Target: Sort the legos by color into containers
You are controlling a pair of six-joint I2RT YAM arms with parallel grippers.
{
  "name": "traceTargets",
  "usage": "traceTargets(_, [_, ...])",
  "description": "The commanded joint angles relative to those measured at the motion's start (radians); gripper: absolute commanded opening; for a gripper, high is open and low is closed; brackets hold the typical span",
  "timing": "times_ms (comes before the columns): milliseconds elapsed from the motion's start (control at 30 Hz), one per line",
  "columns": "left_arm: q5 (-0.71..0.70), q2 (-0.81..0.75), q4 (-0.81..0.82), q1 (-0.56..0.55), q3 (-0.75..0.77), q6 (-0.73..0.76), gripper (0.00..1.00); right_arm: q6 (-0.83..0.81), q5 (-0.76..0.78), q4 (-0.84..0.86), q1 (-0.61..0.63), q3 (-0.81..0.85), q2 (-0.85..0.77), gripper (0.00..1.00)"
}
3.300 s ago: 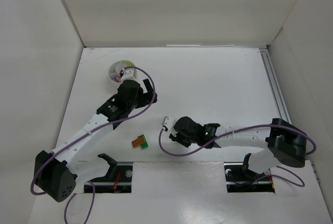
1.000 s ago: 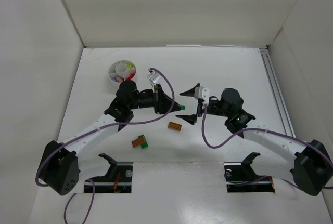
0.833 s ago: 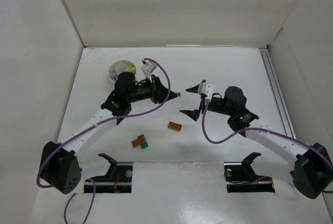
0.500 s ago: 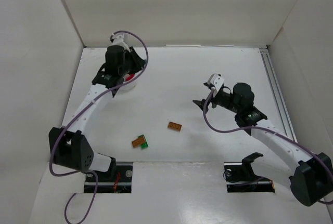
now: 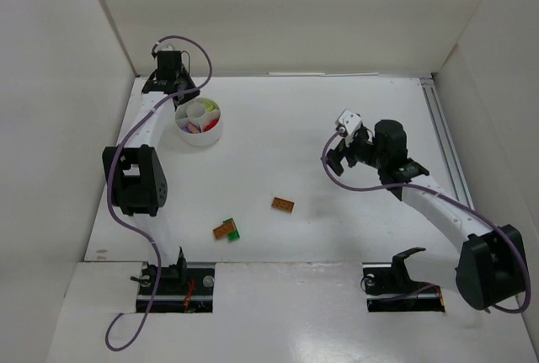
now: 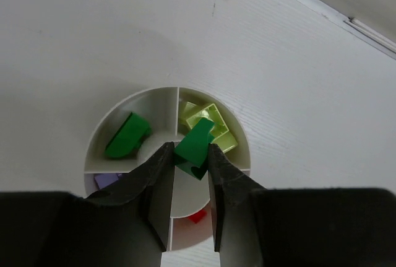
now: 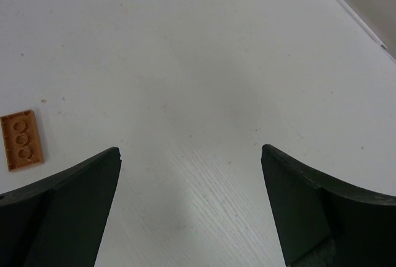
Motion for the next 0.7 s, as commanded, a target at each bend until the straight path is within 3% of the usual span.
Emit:
traceTargets(0, [-0.04,-0.006,-0.043,0.032,0.064,0.023,0.0,-0.021,-0.043,-0.002,-0.016,0.052,0.02,1.0])
traceTargets(167, [-0.022,0.016,-0.043,0.083,0.064,0.012,0.0,-0.021,-0.054,-0.002,-0.016,0.061,0.051,1.0])
traceTargets(667, [0.04,0.137,-0.023,0.083,0.119,0.037,0.0,-0.03,-0.074,-0.011,-0.025,0.07,0.071,1.0])
